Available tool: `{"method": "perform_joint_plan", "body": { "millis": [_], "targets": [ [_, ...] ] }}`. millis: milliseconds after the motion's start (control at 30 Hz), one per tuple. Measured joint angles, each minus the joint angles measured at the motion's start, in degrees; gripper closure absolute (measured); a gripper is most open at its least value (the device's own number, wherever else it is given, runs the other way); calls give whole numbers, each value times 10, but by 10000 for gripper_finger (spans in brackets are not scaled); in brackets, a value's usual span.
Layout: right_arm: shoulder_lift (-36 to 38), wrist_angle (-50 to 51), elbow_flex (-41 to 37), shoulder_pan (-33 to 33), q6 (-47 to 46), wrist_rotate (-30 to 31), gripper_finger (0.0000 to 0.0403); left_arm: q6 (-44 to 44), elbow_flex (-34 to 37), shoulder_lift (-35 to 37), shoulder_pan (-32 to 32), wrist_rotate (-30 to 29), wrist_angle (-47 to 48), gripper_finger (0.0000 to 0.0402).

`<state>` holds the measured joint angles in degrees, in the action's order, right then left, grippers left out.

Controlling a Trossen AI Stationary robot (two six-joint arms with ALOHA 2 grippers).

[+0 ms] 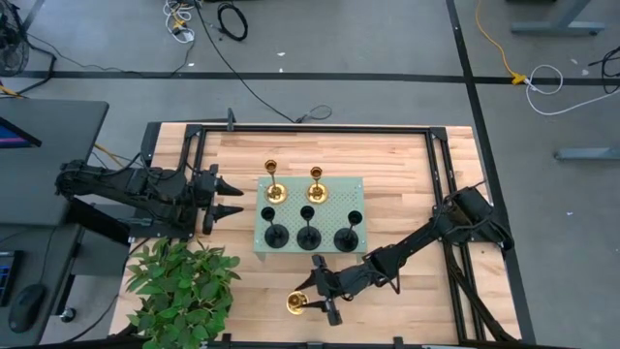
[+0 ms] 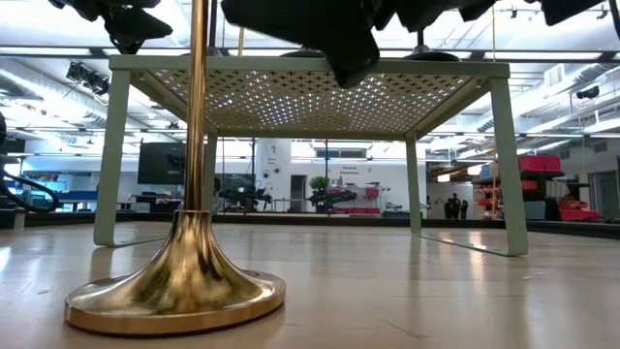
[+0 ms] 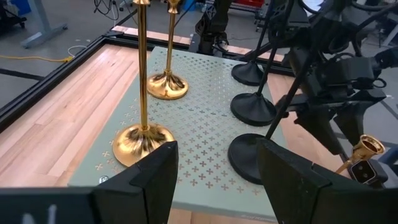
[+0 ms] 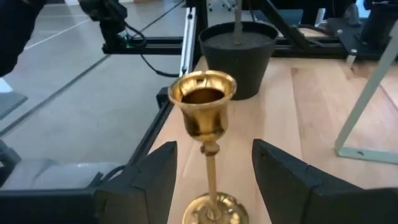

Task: Pick & Place candle stick holders
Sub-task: Put the golden candle holder aligned with the black candle holder on the shelf

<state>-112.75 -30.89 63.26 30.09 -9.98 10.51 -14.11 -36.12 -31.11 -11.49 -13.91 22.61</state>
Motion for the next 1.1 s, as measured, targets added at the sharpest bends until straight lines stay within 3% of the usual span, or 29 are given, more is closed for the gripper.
{"method": "perform_joint_plan", "body": {
  "millis": [400, 867, 1100],
  "targets": [
    [-4, -32, 2, -2, 10, -11, 195, -1, 0, 0, 0, 0, 0, 184],
    [-89, 49, 114, -9, 15, -56, 195, -2, 0, 0, 0, 0, 1, 184],
    [-90, 63, 117, -9, 21, -54, 208, -2, 0, 0, 0, 0, 2, 184]
  ]
}}
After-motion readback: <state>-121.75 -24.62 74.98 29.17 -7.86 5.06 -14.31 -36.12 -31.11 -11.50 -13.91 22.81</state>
